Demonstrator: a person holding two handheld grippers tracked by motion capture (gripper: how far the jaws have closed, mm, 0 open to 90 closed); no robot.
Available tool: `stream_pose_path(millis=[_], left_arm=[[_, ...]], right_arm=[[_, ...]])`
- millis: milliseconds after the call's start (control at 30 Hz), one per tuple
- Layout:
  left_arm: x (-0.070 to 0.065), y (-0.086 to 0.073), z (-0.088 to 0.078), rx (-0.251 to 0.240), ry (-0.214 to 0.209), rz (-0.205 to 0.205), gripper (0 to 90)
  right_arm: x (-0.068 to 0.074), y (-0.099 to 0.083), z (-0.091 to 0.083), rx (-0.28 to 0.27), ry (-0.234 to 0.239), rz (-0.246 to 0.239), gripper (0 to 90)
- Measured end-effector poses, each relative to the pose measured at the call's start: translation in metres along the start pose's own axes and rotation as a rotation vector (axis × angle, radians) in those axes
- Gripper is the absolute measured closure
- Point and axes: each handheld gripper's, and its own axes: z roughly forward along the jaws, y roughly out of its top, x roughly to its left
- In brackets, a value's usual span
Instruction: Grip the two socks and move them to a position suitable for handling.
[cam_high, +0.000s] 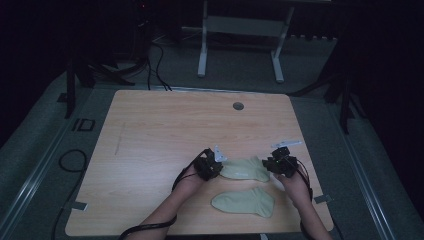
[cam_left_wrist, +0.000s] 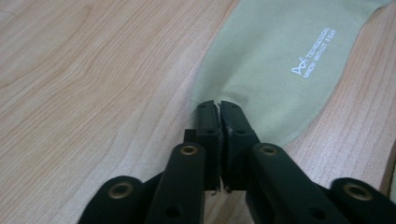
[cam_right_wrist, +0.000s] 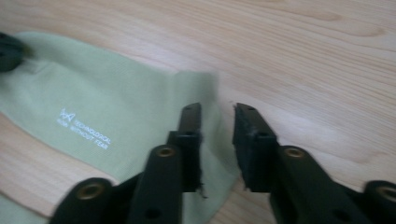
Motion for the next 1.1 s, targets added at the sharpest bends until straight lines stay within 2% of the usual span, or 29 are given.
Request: stream_pose_path(millis=[33, 67, 133, 233, 300, 367, 467, 600, 667, 800, 900, 967, 1033, 1100], left_arm=[[0.001, 0.001, -0.003, -0.011, 0.001, -0.009, 78.7], [0.002, 0.002, -0.005, -0.024, 0.005, -0.019, 77.0], [0.001, 0.004, -0.01, -0.043, 0.018, -0.022, 72.4], [-0.002, 0.007, -0.014, -0.049, 0.021, -0.018, 71.4], [-0.005, 0.007, -0.012, -0.039, 0.006, -0.019, 71.6], [-0.007, 0.006, -0.007, -0.018, 0.01, -0.005, 72.9], [-0.007, 0.004, 0.001, 0.003, 0.006, -0.019, 72.8], [-0.006, 0.004, 0.007, 0.001, 0.002, -0.021, 69.1], [-0.006, 0.005, 0.009, 0.001, -0.001, -0.026, 68.9], [-0.007, 0.008, 0.011, 0.004, 0.001, -0.02, 68.9], [-0.008, 0.01, 0.012, 0.006, -0.003, -0.016, 66.7], [-0.01, 0.011, 0.009, -0.009, -0.011, -0.019, 60.5], [-0.011, 0.011, 0.006, -0.023, -0.022, -0.023, 59.2], [-0.013, 0.013, -0.002, -0.034, -0.019, -0.029, 51.2]], right_arm=[[-0.005, 0.001, -0.004, -0.017, -0.007, 0.018, 68.5], [-0.006, 0.002, -0.007, -0.028, -0.008, 0.022, 68.3], [-0.006, 0.004, -0.01, -0.044, -0.006, 0.008, 68.4], [-0.001, 0.005, -0.009, -0.051, 0.006, -0.007, 68.4], [0.004, 0.006, -0.005, -0.053, 0.008, -0.018, 70.9], [0.008, 0.005, 0.0, -0.041, 0.02, -0.023, 73.9], [0.012, 0.003, 0.011, -0.013, 0.036, -0.029, 74.9], [0.012, -0.002, 0.024, 0.021, 0.015, -0.036, 73.6], [0.01, -0.002, 0.024, 0.022, -0.011, -0.043, 73.8], [0.006, -0.001, 0.023, 0.035, -0.022, -0.045, 74.0], [0.006, -0.001, 0.023, 0.038, -0.026, -0.045, 71.4], [0.006, 0.0, 0.023, 0.036, -0.015, -0.042, 67.3], [0.006, 0.0, 0.022, 0.032, -0.009, -0.039, 64.3], [0.007, 0.001, 0.019, 0.024, -0.004, -0.035, 60.8]])
